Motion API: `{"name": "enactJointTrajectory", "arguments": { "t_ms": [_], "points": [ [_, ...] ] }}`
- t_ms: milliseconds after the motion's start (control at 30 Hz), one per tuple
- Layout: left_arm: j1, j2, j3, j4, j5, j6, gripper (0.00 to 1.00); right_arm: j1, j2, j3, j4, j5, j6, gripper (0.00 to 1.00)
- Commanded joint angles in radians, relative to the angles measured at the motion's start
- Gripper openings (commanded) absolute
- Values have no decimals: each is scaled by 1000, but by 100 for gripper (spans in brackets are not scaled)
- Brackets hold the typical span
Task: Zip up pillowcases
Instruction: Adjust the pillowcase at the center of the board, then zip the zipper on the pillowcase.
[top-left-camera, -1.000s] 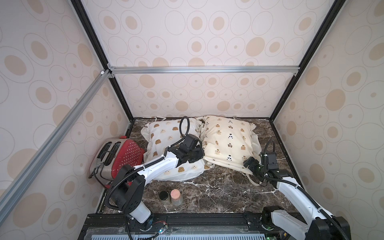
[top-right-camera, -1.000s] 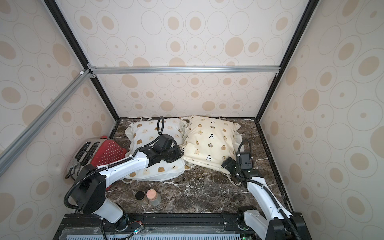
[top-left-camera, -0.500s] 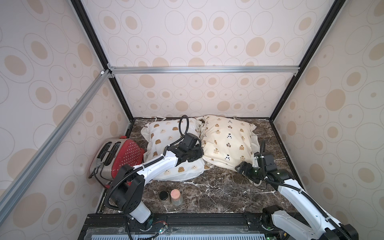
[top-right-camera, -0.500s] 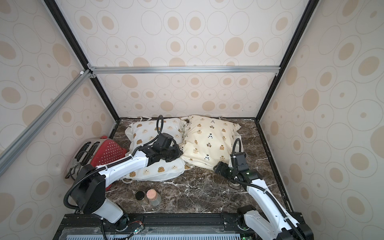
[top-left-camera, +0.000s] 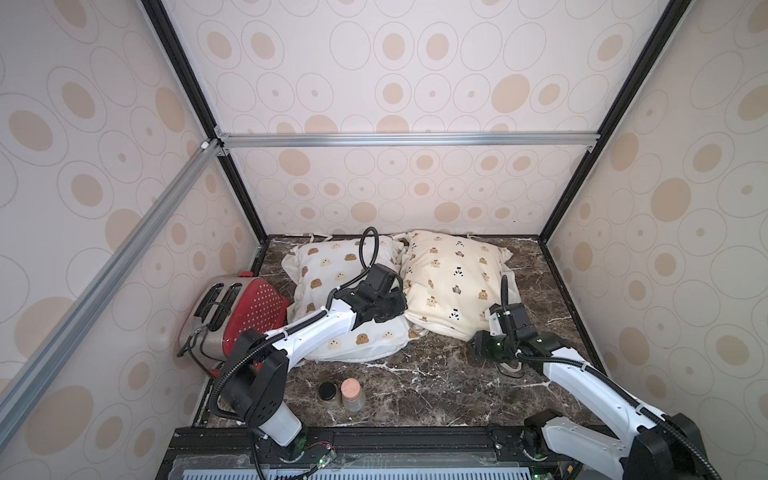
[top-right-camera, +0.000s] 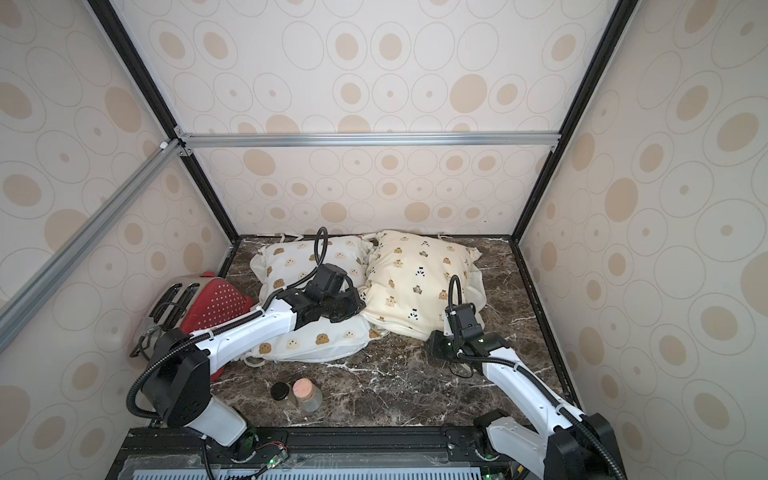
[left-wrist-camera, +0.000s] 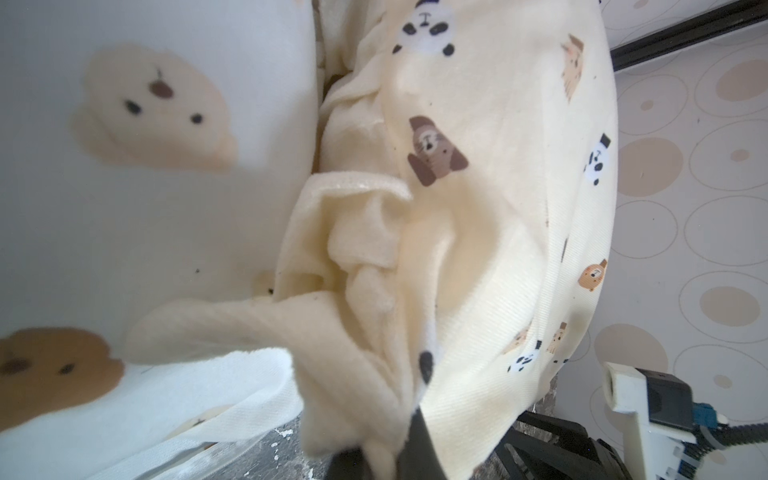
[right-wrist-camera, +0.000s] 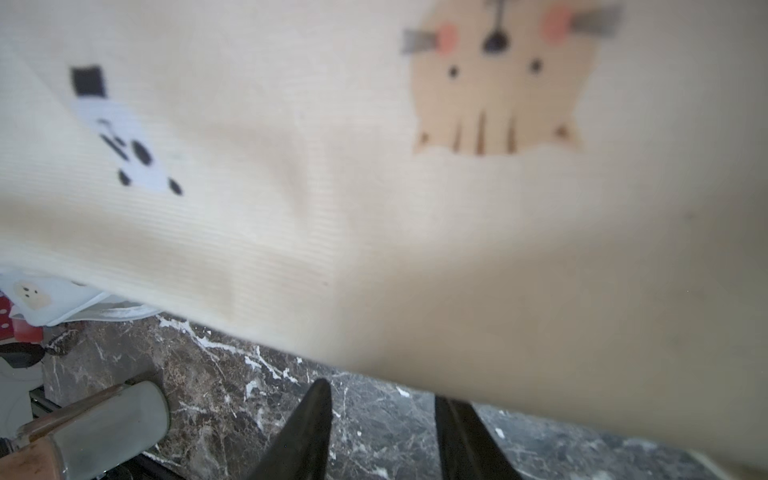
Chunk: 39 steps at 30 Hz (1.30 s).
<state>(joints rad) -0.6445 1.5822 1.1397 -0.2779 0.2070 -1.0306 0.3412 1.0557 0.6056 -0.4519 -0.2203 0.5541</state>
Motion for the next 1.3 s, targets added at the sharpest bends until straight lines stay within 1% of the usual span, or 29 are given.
{"name": "enactJointTrajectory", "arguments": {
  "t_ms": [0, 100, 167, 300, 433, 533, 700, 800, 1133, 1267],
  "points": [
    [15, 12, 47, -18, -12, 21, 0, 5, 7, -20, 82, 3, -67, 43],
    [14, 13, 51, -21, -12, 24, 0, 5, 33, -10, 86, 19, -83, 39],
    [14, 13, 51, -21, -11, 23, 0, 4, 39, -8, 93, 36, -87, 35],
    [13, 16, 52, -20, -7, 24, 0, 5, 53, -25, 114, 73, -86, 35],
    [14, 16, 51, -21, -6, 23, 0, 5, 67, -45, 175, 16, -88, 32],
    [14, 17, 52, -18, 2, 21, 0, 5, 74, -61, 232, -29, -89, 31],
    [14, 16, 51, -17, 2, 20, 0, 5, 103, -66, 241, -8, -82, 31],
    [14, 16, 52, -16, 4, 18, 0, 4, 115, -78, 277, -33, -71, 31],
    [14, 24, 60, -18, 7, 16, 0, 5, 141, -105, 298, 75, -56, 24],
    [14, 22, 60, -14, 12, 15, 0, 5, 169, -113, 335, 67, -58, 21]
  ]
}}
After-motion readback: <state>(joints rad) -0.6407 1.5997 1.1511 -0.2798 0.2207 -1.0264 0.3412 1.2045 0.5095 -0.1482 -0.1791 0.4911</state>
